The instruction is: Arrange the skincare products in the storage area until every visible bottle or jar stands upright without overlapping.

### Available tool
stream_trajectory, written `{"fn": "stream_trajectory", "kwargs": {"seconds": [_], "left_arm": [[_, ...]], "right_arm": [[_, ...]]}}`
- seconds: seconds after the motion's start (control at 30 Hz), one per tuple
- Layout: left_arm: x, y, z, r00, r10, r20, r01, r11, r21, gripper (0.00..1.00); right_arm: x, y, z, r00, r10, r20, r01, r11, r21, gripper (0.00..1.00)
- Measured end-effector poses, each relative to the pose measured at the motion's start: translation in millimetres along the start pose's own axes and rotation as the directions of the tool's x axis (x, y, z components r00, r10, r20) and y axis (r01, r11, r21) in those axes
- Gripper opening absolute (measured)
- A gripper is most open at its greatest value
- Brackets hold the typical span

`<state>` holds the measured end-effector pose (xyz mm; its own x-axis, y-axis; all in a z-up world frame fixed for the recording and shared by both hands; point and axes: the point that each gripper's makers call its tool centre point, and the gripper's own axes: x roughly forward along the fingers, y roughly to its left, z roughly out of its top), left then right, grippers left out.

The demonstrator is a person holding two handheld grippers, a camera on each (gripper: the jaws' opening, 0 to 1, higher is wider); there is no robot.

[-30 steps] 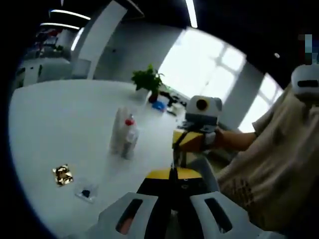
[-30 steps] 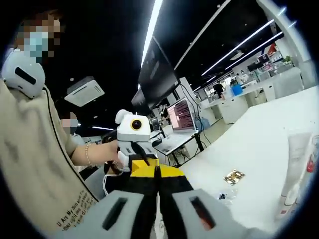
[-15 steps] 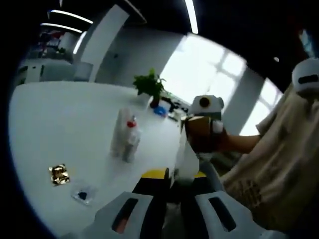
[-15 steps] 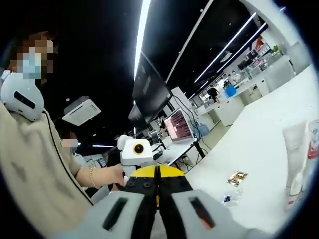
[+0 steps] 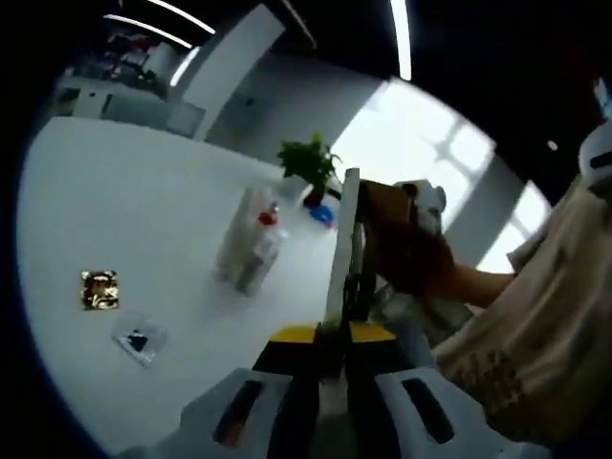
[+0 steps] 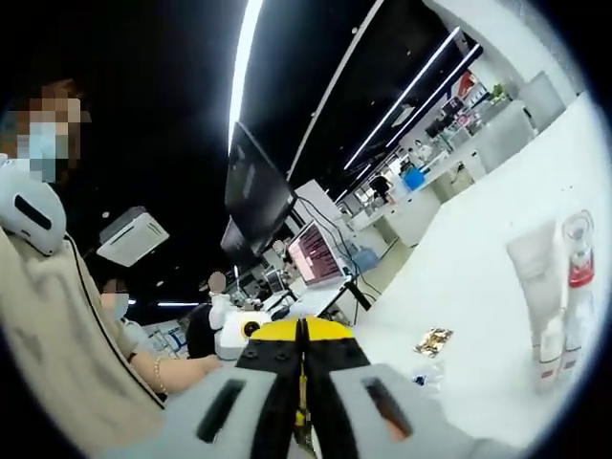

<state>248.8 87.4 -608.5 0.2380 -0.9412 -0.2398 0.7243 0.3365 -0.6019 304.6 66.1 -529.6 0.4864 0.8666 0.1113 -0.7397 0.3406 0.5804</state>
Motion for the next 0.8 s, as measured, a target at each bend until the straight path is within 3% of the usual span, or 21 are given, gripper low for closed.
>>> {"fn": "stream_trajectory", "kwargs": {"seconds": [0.1,0.4,0.53,0.63,0.8], "left_arm": [[0.6,-2.6,0.1,1.0,-0.003,0.027,0.004,1.0,-0.029,0.0],[5.0,2.2,-6.5,0.999,0.018,0.027,-0.014,0.99,-0.139,0.0],[7.8,7.0,-11.3,1.0,0.019,-0.001,-0.019,0.983,-0.185,0.0],[12.2,14.9,-16.4,0.999,0.033,-0.03,-0.039,0.978,-0.206,0.0],[17.3,28.4,-24.8,0.996,0.048,-0.071,-0.063,0.971,-0.231,0.0]], "right_arm": [[1.3,-7.2,-1.5,1.0,-0.026,-0.014,0.026,1.0,-0.015,0.0],[5.4,-27.2,-11.6,0.991,-0.114,-0.065,0.107,0.988,-0.11,0.01],[4.4,-36.9,-17.9,0.983,-0.163,-0.091,0.138,0.962,-0.235,0.02],[1.1,-48.5,-23.2,0.971,-0.218,-0.099,0.182,0.941,-0.284,0.07],[-11.1,-62.0,-25.0,0.959,-0.268,-0.09,0.232,0.928,-0.291,0.22]]}}
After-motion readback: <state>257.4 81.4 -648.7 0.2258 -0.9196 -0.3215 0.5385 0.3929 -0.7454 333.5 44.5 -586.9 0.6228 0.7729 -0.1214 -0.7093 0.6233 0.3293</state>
